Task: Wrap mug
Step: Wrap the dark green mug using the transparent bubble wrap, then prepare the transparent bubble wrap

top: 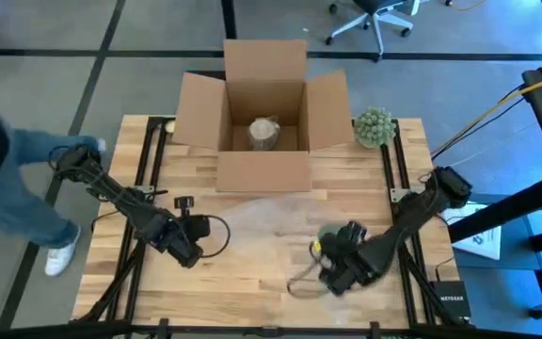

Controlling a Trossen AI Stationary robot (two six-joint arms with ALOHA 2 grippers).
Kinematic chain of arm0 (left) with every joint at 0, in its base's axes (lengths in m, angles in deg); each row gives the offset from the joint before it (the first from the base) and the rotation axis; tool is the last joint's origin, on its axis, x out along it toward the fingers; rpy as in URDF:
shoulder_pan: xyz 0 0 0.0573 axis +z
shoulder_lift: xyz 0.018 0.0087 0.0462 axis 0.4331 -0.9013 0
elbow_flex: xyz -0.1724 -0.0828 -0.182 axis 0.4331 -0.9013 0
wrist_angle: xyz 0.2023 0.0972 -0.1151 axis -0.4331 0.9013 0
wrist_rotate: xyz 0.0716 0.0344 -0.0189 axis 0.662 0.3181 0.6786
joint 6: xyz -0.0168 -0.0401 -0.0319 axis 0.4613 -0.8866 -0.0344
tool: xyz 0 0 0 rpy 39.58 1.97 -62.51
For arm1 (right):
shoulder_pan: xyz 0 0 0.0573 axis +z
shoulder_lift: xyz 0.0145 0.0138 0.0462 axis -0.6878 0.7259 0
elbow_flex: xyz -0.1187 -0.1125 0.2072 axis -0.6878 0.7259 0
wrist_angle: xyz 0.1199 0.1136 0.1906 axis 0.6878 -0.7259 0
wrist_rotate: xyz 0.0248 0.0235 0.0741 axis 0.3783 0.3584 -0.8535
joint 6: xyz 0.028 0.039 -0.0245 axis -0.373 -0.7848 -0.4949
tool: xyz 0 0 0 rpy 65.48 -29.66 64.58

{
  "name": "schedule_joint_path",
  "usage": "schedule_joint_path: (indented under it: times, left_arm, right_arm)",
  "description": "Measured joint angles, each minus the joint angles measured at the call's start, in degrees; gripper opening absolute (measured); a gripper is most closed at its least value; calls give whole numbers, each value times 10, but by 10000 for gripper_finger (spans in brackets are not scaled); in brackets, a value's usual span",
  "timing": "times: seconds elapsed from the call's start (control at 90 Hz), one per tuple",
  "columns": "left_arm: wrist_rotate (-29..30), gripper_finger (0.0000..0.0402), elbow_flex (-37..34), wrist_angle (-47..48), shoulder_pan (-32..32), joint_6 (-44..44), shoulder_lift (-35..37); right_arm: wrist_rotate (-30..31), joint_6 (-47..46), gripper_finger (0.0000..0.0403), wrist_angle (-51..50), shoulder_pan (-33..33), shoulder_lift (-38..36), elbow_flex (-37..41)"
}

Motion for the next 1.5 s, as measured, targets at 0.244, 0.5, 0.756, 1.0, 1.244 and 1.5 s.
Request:
schedule_joint_path:
  times: [0.244,0.5,0.756,1.0,1.244,1.5]
  left_arm:
    - [12,0,0,1,-29,-19,0]
    - [24,0,0,-14,-47,-20,0]
    - [32,0,0,-13,-51,-19,0]
    - [39,0,0,-13,-51,-17,0]
    - [38,0,0,-12,-51,-18,0]
    - [38,0,0,-12,-51,-17,0]
  right_arm:
    - [-46,110,5,-40,-177,-100,65]
    - [-185,259,5,66,-386,-175,222]
    - [-223,303,15,137,-449,-180,299]
    - [-214,319,109,127,-447,-180,287]
    - [-259,331,189,80,-422,-182,208]
    - [-197,304,205,51,-305,-188,112]
